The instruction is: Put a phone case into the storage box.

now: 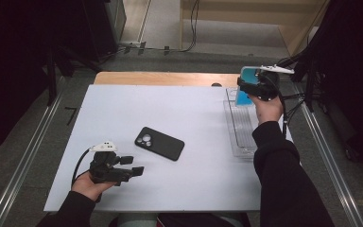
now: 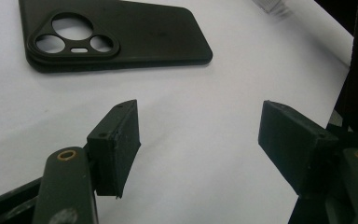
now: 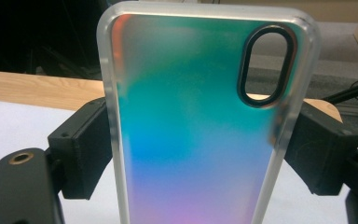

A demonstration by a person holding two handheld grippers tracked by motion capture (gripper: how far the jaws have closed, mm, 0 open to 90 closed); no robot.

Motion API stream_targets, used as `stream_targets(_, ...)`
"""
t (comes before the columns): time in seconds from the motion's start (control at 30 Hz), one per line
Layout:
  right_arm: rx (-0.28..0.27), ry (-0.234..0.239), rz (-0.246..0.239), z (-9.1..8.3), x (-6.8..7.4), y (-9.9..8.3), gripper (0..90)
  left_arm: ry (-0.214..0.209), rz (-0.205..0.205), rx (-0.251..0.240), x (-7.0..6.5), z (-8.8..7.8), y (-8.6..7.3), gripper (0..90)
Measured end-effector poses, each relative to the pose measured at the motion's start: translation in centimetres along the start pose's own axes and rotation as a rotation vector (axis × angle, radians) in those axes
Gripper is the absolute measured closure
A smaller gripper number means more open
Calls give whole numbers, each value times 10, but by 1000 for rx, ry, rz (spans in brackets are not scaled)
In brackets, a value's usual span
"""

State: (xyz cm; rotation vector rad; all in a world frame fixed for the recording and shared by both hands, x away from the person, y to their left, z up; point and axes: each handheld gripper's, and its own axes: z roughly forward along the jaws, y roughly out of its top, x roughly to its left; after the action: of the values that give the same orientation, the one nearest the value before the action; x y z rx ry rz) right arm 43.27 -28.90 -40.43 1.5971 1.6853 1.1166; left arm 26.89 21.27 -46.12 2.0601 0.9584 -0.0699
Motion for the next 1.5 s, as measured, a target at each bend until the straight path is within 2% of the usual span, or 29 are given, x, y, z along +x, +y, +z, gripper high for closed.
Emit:
stream_targets(0.1,12,11,7,10,-3,-1,146,0,-7,-3,0,1,1,295)
stream_targets(0.3,-2,-32,-17,32,-2,-5,145,2,-6,5,1,2,0,295)
stream_targets(0.47,42,-47,-16,53,0,-12,142,-2,-3,8,1,1,-1,295)
stream_targets(0.53,67,-67,-17,62,0,-16,142,-1,-5,5,1,0,-1,295)
stream_targets(0.63,86,-55,-13,66,0,-18,142,-3,-6,5,2,0,-1,295)
stream_targets(0.73,70,-70,-25,68,-1,-19,142,-5,-4,12,2,2,-1,295)
stream_targets(0.8,55,-72,-17,69,-3,-19,141,-6,-4,13,1,2,-1,295)
stream_targets(0.9,57,-73,2,71,-5,-18,138,-4,-2,13,1,2,-1,294)
stream_targets(1.07,55,-73,-6,72,-5,-19,137,1,-5,17,2,2,-1,295)
stream_targets(1.17,63,-65,-7,73,-4,-20,81,2,-8,21,2,3,-2,295)
stream_targets(1.4,72,-68,-11,71,-3,-20,81,1,-4,20,2,3,-2,295)
stream_targets(1.5,70,-72,-8,69,-3,-19,0,-1,-5,17,2,2,-2,294)
